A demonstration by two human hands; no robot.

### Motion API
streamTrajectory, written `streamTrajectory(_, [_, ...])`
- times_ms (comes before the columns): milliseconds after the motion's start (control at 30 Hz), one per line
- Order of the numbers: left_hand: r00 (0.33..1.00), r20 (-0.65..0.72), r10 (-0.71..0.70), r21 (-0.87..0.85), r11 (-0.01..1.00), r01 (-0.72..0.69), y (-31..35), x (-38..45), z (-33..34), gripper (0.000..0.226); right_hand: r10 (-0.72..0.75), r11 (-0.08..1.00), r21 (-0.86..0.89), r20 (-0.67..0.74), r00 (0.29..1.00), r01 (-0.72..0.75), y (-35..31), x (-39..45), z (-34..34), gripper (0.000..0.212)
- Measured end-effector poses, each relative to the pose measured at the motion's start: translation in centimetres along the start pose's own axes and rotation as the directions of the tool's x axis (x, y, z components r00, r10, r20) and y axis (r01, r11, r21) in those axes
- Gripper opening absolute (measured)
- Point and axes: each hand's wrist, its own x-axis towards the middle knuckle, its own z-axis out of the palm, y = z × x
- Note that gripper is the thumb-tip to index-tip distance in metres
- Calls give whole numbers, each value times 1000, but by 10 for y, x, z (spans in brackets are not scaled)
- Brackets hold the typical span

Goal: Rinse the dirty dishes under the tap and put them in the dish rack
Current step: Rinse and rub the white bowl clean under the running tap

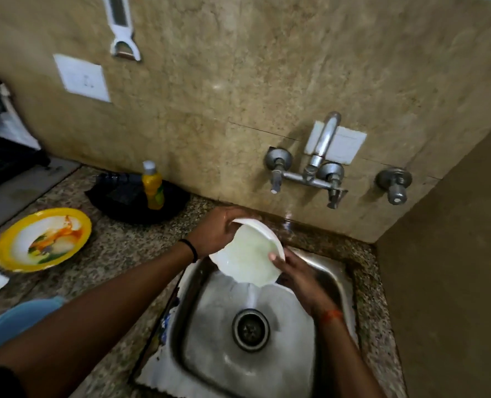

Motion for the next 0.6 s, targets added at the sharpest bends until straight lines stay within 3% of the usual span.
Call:
streamTrajectory(100, [946,-190,-263,-280,938,205,-13,-25,-29,32,-110,988,-106,-3,994,109,10,8,29,36])
streamTrajectory(167, [812,-300,-500,-512,803,306,-18,-44,-47,32,-138,990,-36,-30,990,137,11,18,57,32])
streamTrajectory(267, [587,-255,-768,-779,523,346,-40,-73,-75,24,-152,988,-15,-38,988,151,2,36,108,40])
streamTrajectory(400, [420,-183,-889,-909,316,272,-77,-112,-129,34,-119,993,-13,52,992,120,-23,57,187,35])
streamTrajectory(500, [377,-161,-912,-901,292,322,-106,-138,-179,34,-83,995,-43,123,989,88,-47,74,244,40])
streamTrajectory(600, [428,-234,-873,-681,461,569,-131,-171,-238,29,-44,999,-2,165,985,45,-62,93,304,34])
